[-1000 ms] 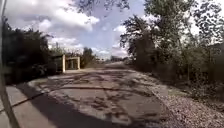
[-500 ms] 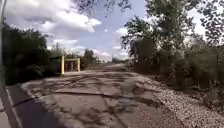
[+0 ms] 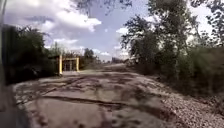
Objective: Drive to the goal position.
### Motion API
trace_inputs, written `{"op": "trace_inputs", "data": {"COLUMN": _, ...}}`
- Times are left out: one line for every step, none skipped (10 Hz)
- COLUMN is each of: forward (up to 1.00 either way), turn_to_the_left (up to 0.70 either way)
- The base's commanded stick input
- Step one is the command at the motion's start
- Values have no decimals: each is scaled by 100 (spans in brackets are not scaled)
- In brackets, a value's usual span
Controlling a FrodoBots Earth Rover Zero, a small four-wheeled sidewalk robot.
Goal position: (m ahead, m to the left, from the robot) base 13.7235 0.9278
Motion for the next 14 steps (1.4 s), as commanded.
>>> {"op": "trace_inputs", "data": {"forward": 70, "turn_to_the_left": -4}}
{"op": "trace_inputs", "data": {"forward": 70, "turn_to_the_left": -3}}
{"op": "trace_inputs", "data": {"forward": 70, "turn_to_the_left": -1}}
{"op": "trace_inputs", "data": {"forward": 70, "turn_to_the_left": 0}}
{"op": "trace_inputs", "data": {"forward": 70, "turn_to_the_left": 0}}
{"op": "trace_inputs", "data": {"forward": 70, "turn_to_the_left": 0}}
{"op": "trace_inputs", "data": {"forward": 70, "turn_to_the_left": -2}}
{"op": "trace_inputs", "data": {"forward": 70, "turn_to_the_left": -23}}
{"op": "trace_inputs", "data": {"forward": 70, "turn_to_the_left": -32}}
{"op": "trace_inputs", "data": {"forward": 70, "turn_to_the_left": -27}}
{"op": "trace_inputs", "data": {"forward": 70, "turn_to_the_left": -21}}
{"op": "trace_inputs", "data": {"forward": 70, "turn_to_the_left": -8}}
{"op": "trace_inputs", "data": {"forward": 70, "turn_to_the_left": 0}}
{"op": "trace_inputs", "data": {"forward": 70, "turn_to_the_left": 0}}
